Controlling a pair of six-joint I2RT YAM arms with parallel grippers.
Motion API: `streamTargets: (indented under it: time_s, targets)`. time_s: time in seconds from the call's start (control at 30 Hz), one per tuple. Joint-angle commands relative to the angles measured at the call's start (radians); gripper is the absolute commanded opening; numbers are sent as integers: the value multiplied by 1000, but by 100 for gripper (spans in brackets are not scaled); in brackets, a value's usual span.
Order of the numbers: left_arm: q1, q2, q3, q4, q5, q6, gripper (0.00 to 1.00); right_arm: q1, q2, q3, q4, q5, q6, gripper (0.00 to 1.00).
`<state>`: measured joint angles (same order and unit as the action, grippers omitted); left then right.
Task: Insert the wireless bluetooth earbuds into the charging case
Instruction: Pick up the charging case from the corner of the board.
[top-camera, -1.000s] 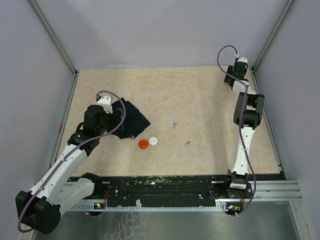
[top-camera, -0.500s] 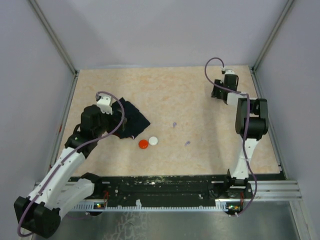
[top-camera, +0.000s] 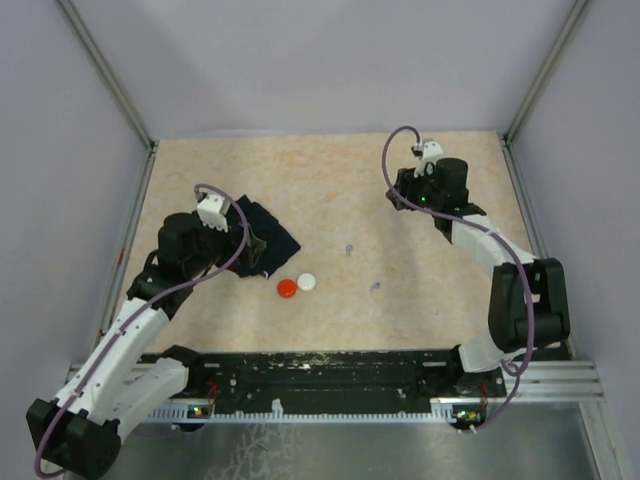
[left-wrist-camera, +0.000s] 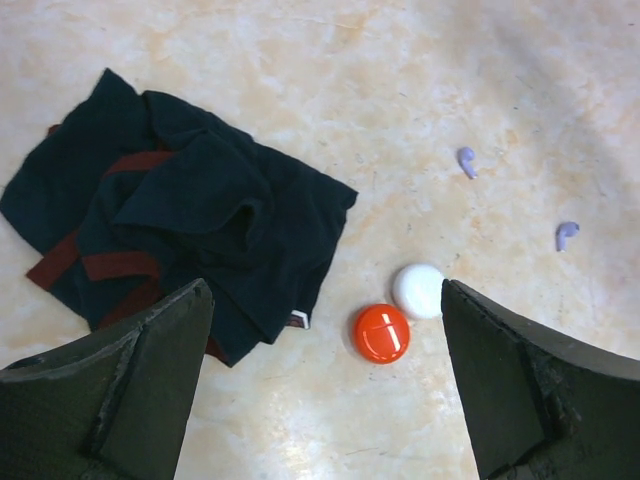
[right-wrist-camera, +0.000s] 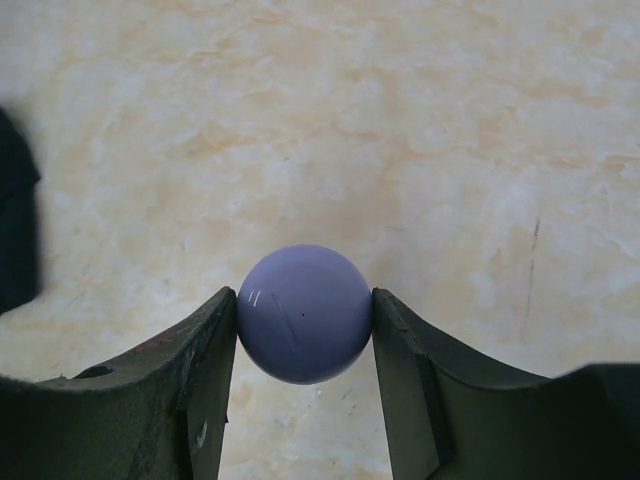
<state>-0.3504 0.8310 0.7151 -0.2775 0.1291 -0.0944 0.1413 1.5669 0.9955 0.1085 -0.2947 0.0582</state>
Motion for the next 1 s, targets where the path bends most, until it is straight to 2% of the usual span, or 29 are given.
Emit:
streamTargets:
  time_s: [0.0, 0.3, 0.53, 0.8, 0.97]
  targets:
    - [10, 10, 32, 32, 121, -68, 98, 64, -143, -46, -4, -139, -93, 44]
    - [10, 57, 46, 71, 299, -180, 94, 267, -309, -137, -9, -254, -303, 42]
    - [10, 95, 44, 155, 426, -267, 92, 361, -370, -172, 3, -386, -431, 41]
    - [8, 152, -7, 318, 632, -423, 86, 494, -374, -134, -82, -365, -624, 39]
    - [7, 178, -12, 348, 711, -466, 85, 552, -372, -108, -102, -387, -707, 37]
